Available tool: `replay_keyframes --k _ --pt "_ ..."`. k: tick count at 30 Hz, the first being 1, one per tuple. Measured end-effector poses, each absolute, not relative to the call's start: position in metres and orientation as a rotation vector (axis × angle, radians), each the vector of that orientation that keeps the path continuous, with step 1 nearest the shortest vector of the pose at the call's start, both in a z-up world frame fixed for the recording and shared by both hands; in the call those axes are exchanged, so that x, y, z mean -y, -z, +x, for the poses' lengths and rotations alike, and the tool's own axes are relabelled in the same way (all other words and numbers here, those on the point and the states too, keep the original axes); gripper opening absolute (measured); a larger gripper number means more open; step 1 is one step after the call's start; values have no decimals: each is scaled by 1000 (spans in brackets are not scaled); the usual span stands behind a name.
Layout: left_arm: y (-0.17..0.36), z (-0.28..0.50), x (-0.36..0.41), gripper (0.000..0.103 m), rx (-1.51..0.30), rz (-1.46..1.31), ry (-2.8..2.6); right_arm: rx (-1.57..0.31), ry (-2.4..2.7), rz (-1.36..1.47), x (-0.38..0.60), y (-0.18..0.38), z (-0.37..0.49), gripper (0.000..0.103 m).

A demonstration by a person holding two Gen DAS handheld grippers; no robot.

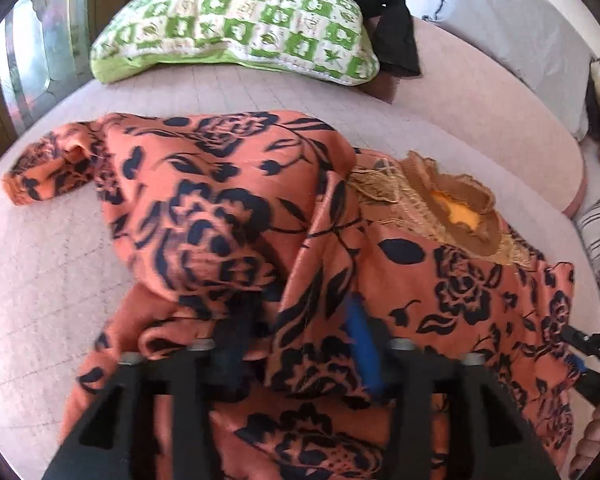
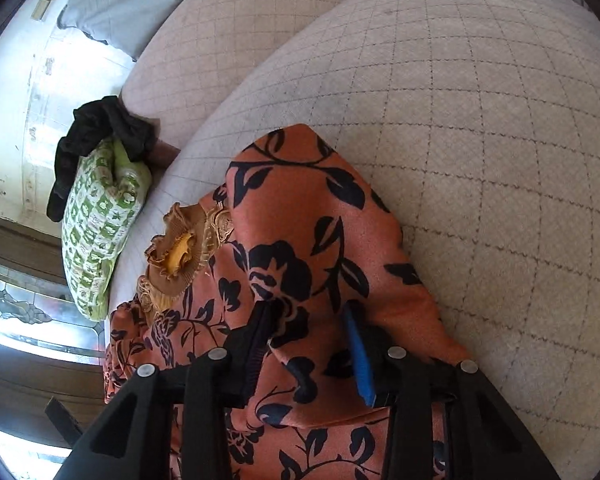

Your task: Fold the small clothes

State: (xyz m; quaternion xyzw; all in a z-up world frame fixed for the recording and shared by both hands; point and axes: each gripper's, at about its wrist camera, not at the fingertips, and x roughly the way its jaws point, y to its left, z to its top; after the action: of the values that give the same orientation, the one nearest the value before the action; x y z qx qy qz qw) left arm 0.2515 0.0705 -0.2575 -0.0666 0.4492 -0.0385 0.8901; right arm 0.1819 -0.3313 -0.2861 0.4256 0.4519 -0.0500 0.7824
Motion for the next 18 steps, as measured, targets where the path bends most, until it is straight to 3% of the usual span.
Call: replay_keyframes --k 3,5,8,18 --pt "258 257 -62 58 -914 -83 55 -978 101 919 334 288 181 42" --pt "260 257 -59 36 -905 -58 20 -978 101 915 332 287 182 42" --pt "256 261 -68 22 -908 -105 17 -978 103 908 332 286 181 42" --pt "237 251 -65 16 -806 15 -59 -747 -27 938 332 252 168 43"
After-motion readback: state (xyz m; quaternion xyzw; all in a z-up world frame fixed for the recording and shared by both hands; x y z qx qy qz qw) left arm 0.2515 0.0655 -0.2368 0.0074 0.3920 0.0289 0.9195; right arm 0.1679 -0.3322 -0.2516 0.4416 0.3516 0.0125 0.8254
